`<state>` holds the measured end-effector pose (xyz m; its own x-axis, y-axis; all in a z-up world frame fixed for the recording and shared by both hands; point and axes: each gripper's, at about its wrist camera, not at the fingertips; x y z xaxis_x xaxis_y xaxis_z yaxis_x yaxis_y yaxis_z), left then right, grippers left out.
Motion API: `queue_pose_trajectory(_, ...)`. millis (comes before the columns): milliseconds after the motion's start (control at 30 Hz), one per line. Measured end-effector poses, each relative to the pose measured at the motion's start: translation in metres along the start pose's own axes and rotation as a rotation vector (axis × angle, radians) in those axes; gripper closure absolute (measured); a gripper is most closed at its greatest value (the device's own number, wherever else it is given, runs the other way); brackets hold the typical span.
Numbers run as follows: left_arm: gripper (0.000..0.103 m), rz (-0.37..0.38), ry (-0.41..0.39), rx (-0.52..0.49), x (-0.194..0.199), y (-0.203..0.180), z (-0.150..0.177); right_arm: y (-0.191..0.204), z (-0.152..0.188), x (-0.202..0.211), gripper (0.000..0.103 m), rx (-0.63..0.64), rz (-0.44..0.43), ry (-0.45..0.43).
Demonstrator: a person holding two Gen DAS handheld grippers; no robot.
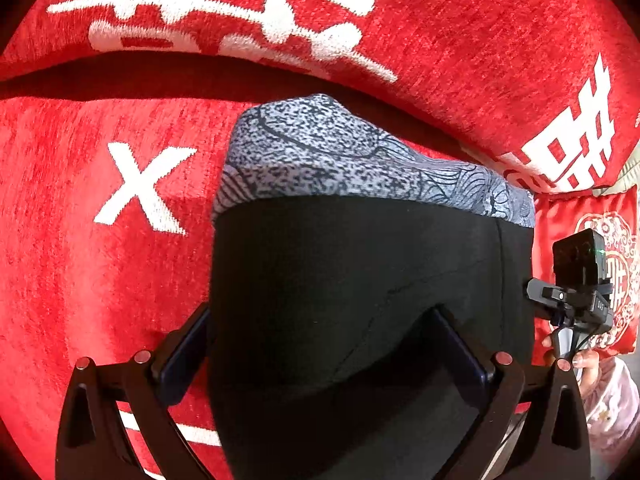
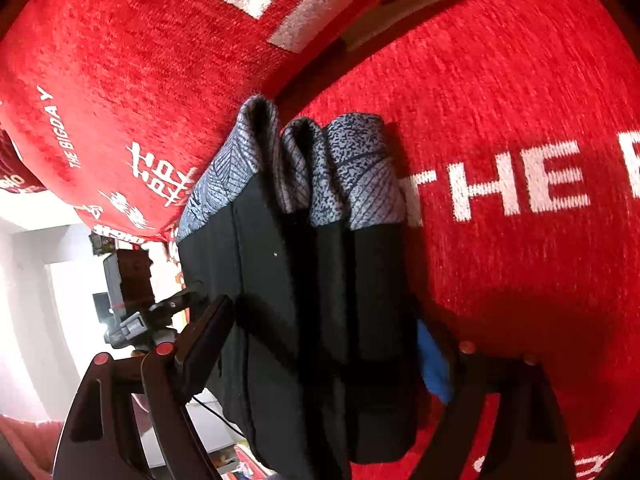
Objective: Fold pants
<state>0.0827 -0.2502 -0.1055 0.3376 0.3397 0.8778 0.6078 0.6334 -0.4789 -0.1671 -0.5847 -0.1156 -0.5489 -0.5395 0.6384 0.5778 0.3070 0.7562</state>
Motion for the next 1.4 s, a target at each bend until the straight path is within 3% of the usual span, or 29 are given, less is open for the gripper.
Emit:
queue_pose_trajectory(500,0.000,-0.014,-0.007,0.032,-0.011,-0.015,-0.002,0.004,0.003,-0.005,0.017,-0.017,0.008,-0.004)
queue_pose_trajectory(567,0.006,-0.009,-0.016,0.008,-0.009,-0.018,0.000,0.008,0.003,-0.007,0.020,-0.007,0.027,-0.001)
queue_pose_trajectory(700,0.021,-0.009,-0.049,-0.029,-0.003,-0.029,0.002,0.009,0.008,-0.004,0.044,0.005,0.026,-0.007)
queue_pose_trajectory(867,0.038,-0.011,-0.082,-0.049,0.017,-0.036,0.009,0.017,0.013,0.006,0.060,0.008,-0.015,-0.028)
queue_pose_trajectory(1400,0.039,-0.008,-0.119,-0.079,0.075,-0.060,0.070,0.049,0.057,0.021,0.062,0.021,-0.118,0.016)
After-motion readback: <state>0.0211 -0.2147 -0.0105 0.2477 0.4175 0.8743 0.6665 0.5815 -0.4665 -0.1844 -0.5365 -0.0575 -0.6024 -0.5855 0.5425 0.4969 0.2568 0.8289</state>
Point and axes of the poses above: each gripper's, at about its wrist camera, not at the fingertips, and x roughly against the way its jaws point, y to its left, z to its underside, and after that the axes turned 3 degrees about y, right-handed
